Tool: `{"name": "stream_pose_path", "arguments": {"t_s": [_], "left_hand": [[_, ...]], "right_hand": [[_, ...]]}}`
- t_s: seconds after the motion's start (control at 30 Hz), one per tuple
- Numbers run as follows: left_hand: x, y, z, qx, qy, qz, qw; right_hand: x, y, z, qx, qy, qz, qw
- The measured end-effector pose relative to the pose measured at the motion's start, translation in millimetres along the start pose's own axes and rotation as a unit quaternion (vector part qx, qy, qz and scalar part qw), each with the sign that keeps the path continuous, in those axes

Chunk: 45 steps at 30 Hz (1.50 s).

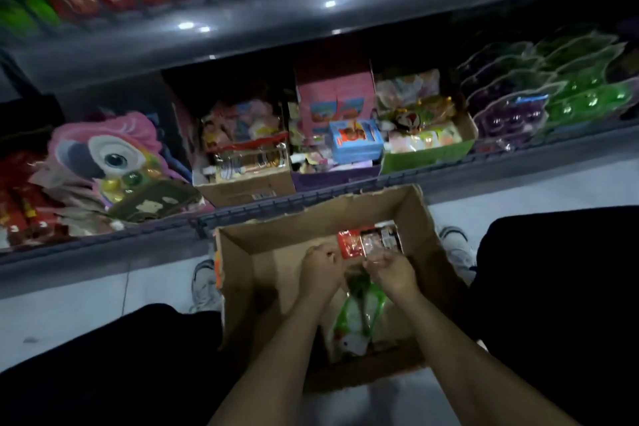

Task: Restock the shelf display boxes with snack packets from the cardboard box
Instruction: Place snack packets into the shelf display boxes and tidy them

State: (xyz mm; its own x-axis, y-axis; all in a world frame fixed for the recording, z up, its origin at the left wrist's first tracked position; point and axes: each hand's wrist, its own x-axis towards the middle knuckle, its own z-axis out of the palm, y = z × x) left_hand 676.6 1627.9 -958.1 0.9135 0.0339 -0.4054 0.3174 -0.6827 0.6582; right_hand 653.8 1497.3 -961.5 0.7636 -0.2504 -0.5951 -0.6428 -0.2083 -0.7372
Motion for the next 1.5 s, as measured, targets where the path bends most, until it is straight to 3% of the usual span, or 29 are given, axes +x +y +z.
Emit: {"name": "stream_pose_path", "arguments": {"t_s": [0.07,0.27,0.33,0.43,0.47,0.53,0.63,0.77,0.9,1.03,1.17,1.33,1.5], "left_hand": [[7.2,-16.7,18.0,0.023,-0.04,-0.018,0.999],[15.0,-60.0,59.0,0.016,-0.113,-0.078,0.99],[17.7,-72.1,69.1,0.045,-0.126,-0.094,0.987],[23.1,-87.2,79.4,0.108,-0.202,-0.092,0.969],[24.5,-96.4,85.7,0.063,-0.217,-0.086,0.97],[29.7,-109.7,99.5,-0.137,-0.163,-0.131,0.968],[22.9,-103.9,103.2,-0.049,-0.151,-0.144,0.977],[21.0,-99.7,104.2,-0.126,-0.114,-0.189,0.967],[23.3,-96.2,94.1,-0.164,-0.126,-0.237,0.949],[26.3,-87.6,74.8,-0.267,-0.071,-0.302,0.912],[25.3,-69.0,46.2,-0.345,-0.041,-0.3,0.888],[16.3,-45.0,6.0,-0.357,-0.003,-0.245,0.902],[-14.0,-12.8,-28.3,-0.38,-0.041,-0.113,0.917]], "right_hand": [[9.7,16.8,0.6,-0.011,0.009,0.047,0.999],[36.2,68.6,3.0,-0.122,-0.062,0.183,0.973],[41.6,82.5,9.9,-0.128,-0.079,0.21,0.966],[44.1,98.5,23.3,-0.113,-0.086,0.224,0.964],[46.1,105.7,27.3,-0.108,-0.081,0.226,0.965],[48.7,113.7,31.9,-0.096,-0.068,0.232,0.966],[52.6,118.1,32.6,-0.054,-0.059,0.25,0.965],[55.6,127.5,32.8,0.074,-0.055,0.285,0.954],[48.9,114.9,29.4,0.104,-0.096,0.293,0.946],[42.1,98.6,22.7,0.136,-0.123,0.239,0.953],[34.1,76.1,19.3,0.184,-0.11,0.173,0.961],[18.1,37.8,11.9,0.199,-0.126,0.076,0.969],[-8.1,4.2,1.4,0.254,-0.151,0.003,0.955]]}}
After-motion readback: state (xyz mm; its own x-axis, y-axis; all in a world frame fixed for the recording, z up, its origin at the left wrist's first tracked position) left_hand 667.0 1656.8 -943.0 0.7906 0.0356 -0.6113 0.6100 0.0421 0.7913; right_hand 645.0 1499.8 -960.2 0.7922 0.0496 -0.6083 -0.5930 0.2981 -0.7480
